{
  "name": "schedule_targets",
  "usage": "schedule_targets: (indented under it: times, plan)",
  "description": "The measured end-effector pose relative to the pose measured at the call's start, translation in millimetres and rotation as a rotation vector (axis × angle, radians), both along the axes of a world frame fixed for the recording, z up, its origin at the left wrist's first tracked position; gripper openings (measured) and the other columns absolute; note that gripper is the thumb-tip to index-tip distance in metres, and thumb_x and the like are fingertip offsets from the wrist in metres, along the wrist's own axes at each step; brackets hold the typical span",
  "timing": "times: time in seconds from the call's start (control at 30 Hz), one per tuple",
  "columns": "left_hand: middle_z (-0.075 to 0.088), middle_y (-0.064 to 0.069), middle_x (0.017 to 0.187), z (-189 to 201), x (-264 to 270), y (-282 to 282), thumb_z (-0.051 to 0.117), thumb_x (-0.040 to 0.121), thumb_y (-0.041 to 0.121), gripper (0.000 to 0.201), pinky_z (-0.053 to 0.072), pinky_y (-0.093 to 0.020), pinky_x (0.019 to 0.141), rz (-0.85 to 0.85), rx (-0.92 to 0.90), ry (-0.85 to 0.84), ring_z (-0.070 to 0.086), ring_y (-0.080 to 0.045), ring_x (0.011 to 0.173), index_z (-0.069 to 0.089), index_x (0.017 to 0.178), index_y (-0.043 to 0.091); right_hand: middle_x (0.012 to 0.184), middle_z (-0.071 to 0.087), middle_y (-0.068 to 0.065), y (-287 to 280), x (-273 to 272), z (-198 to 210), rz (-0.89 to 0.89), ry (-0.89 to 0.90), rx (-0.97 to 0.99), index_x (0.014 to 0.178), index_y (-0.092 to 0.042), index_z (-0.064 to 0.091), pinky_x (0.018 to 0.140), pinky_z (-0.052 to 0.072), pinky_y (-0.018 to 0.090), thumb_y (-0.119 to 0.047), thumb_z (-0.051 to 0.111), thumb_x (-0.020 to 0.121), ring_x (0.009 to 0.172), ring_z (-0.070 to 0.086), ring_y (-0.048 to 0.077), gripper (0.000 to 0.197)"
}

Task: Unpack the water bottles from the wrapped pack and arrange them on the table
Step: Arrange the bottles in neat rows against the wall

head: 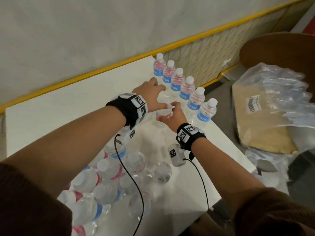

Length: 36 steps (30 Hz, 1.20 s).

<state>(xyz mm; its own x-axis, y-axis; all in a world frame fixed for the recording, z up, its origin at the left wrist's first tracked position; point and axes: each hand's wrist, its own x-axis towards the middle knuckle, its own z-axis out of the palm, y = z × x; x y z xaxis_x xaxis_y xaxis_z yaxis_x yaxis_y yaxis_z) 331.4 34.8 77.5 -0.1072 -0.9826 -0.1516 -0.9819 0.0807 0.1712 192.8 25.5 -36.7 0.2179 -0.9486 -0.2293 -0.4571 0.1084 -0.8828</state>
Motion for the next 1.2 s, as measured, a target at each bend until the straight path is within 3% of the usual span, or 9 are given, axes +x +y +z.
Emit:
schedule_targets:
  times: [0.1,0.2,0.33,0.43,0.7,0.87,0.93,1.03,1.2]
  plan:
    - [0.034,-0.008,0.138,-6.1,-8.0,-9.7,0.062,0.079,0.052,0.068,0.038,-0.042,0.097,0.005,0.066,-0.114,0.033,-0.03,0.129,0.039,0.139,0.028,0.138,0.045,0.008,0.4,-5.9,-4.3,0.119,0.046,-0.019,0.144,-0.016,0.018,0.097,0.038,0.028,-0.012,0.08,0.071,0.124,0.048,0.024,0.095]
    - [0.025,-0.01,0.144,-12.9,8.3,-14.7,0.062,0.082,0.036,0.065,0.034,-0.045,0.102,0.086,0.134,-0.207,0.027,-0.036,0.133,0.035,0.14,0.029,0.139,0.048,0.006,2.8,-10.4,-10.6,0.148,0.06,-0.035,0.147,-0.019,0.017,0.095,0.034,0.024,-0.011,0.073,0.078,0.126,0.046,0.022,0.089]
    - [0.02,-0.013,0.146,-25.4,35.4,-17.1,0.066,0.084,0.026,0.065,0.038,-0.036,0.104,0.117,0.246,-0.061,0.043,-0.036,0.126,0.037,0.142,0.025,0.13,0.054,0.003,-4.6,-1.6,-15.3,0.086,0.014,-0.018,0.138,-0.019,0.032,0.098,0.043,0.033,-0.017,0.077,0.076,0.117,0.053,0.022,0.077]
    - [0.033,-0.015,0.139,-28.0,44.8,-22.4,0.067,0.083,0.021,0.065,0.037,-0.032,0.102,0.117,0.215,0.033,0.044,-0.032,0.125,0.038,0.141,0.022,0.128,0.053,0.005,-13.2,11.3,-17.2,0.025,-0.04,-0.01,0.132,-0.016,0.035,0.096,0.046,0.034,-0.016,0.08,0.071,0.112,0.056,0.023,0.076]
    - [0.035,-0.013,0.141,-25.4,47.4,-29.2,0.063,0.086,0.025,0.066,0.039,-0.037,0.105,0.159,0.254,0.021,0.043,-0.031,0.127,0.032,0.145,0.024,0.13,0.055,0.005,-34.4,13.5,-13.5,0.1,-0.013,-0.039,0.138,-0.018,0.034,0.092,0.04,0.027,-0.009,0.074,0.077,0.117,0.053,0.023,0.074]
    - [0.039,-0.013,0.143,-10.3,43.0,-30.4,0.06,0.089,0.033,0.065,0.04,-0.036,0.102,0.179,0.257,0.011,0.044,-0.031,0.128,0.031,0.145,0.022,0.14,0.047,0.01,-34.6,3.4,1.0,0.205,0.137,0.02,0.146,-0.015,0.02,0.102,0.038,0.032,-0.011,0.074,0.078,0.128,0.045,0.026,0.087]
    - [0.038,-0.013,0.144,1.2,39.2,-23.3,0.059,0.089,0.035,0.063,0.038,-0.035,0.103,0.191,0.229,0.026,0.043,-0.031,0.129,0.033,0.145,0.021,0.141,0.044,0.013,-29.8,-5.0,12.1,0.21,0.271,0.007,0.145,-0.012,0.023,0.103,0.038,0.035,-0.015,0.074,0.078,0.128,0.044,0.027,0.084]
    - [0.04,-0.011,0.144,25.1,31.8,-1.8,0.057,0.09,0.039,0.057,0.036,-0.035,0.104,0.194,0.191,0.107,0.043,-0.03,0.129,0.039,0.141,0.021,0.124,0.05,0.012,-16.8,-25.6,46.1,0.189,0.442,-0.135,0.129,-0.011,0.043,0.093,0.043,0.034,-0.018,0.071,0.081,0.11,0.053,0.026,0.056]
    - [0.043,-0.006,0.142,58.5,25.2,70.4,0.054,0.092,0.041,0.051,0.033,-0.03,0.102,0.148,0.13,0.207,0.043,-0.025,0.128,0.044,0.138,0.022,0.077,0.056,0.001,57.4,-50.9,137.0,0.323,0.282,-0.492,0.097,-0.012,0.058,0.072,0.045,0.027,-0.012,0.067,0.082,0.072,0.053,0.017,0.017]
